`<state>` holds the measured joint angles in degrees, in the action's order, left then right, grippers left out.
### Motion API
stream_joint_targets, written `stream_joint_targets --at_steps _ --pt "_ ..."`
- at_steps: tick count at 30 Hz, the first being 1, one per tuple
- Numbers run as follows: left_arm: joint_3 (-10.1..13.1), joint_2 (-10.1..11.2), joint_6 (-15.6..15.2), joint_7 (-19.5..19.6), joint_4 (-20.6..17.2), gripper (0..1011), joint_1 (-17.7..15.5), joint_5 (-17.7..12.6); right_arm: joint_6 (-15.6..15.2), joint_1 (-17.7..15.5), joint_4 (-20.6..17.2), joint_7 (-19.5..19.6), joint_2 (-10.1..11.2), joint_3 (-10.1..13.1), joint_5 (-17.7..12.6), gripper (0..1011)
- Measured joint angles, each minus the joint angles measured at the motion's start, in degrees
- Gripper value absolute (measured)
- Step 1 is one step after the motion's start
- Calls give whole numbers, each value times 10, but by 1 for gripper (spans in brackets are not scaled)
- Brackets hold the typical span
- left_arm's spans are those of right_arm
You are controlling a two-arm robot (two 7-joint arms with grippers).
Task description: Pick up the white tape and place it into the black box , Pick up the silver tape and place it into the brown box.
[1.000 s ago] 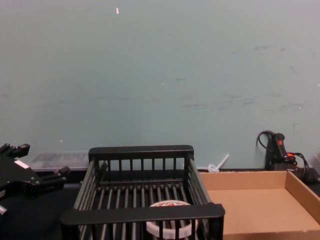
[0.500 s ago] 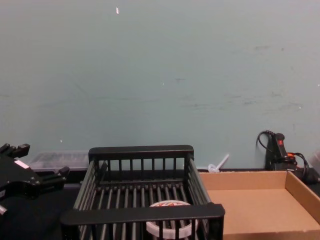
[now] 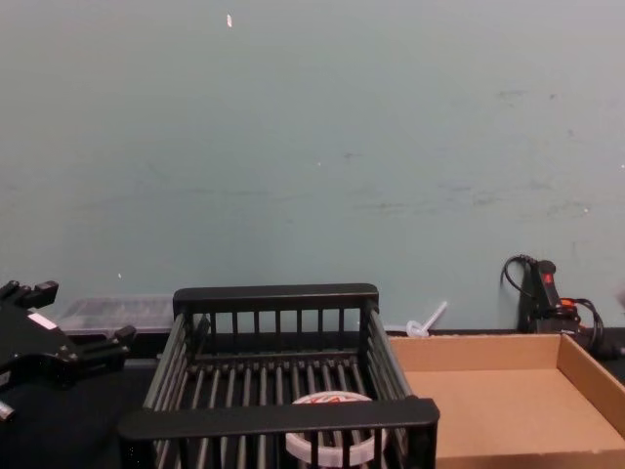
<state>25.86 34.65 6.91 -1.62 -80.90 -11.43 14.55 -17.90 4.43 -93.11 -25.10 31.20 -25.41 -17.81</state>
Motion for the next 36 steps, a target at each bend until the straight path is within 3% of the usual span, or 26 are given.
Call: stream_joint_targets --at_steps 11,23,36 --pt "0 0 0 0 0 1001 0 0 12 5 -7 22 -4 36 -11 158" --pt "0 0 0 0 0 1001 0 0 6 46 26 72 -43 62 7 158" --pt "0 0 0 0 0 1001 0 0 -5 97 81 95 -81 68 43 158"
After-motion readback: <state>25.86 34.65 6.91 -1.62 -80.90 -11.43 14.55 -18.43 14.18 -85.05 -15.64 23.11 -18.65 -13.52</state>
